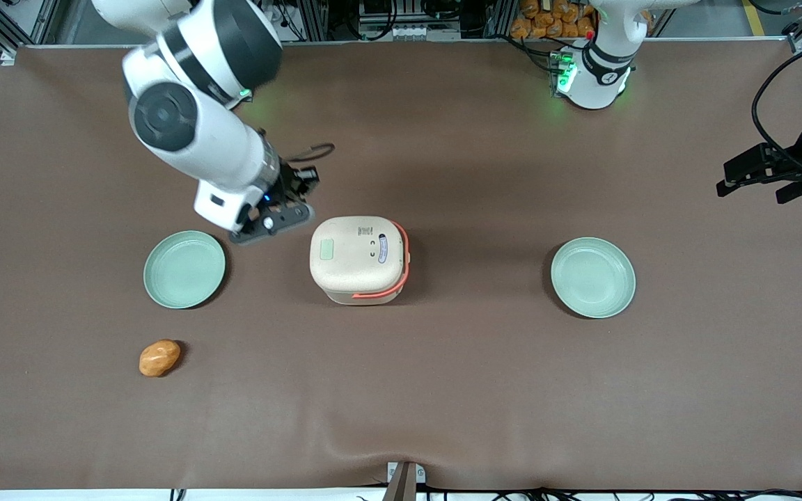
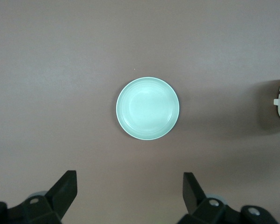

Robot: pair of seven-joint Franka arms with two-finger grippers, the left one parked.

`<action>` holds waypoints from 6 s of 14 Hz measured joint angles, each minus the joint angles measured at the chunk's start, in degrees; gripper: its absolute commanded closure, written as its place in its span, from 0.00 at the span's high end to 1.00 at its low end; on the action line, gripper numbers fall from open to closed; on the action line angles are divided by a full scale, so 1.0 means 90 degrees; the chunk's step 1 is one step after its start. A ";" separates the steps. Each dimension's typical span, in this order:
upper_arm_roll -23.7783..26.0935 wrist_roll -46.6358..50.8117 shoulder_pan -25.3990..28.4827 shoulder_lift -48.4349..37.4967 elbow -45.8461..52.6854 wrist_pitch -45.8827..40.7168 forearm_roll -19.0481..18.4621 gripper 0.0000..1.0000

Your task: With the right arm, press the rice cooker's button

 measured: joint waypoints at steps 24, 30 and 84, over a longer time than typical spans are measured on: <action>-0.0007 0.0000 0.0040 0.1348 -0.0007 0.1221 0.0016 0.00; -0.0031 0.0000 0.0040 0.1317 0.0027 0.1221 0.0026 0.00; -0.0183 -0.1120 -0.3011 -0.1829 0.0359 -0.2049 -0.1383 1.00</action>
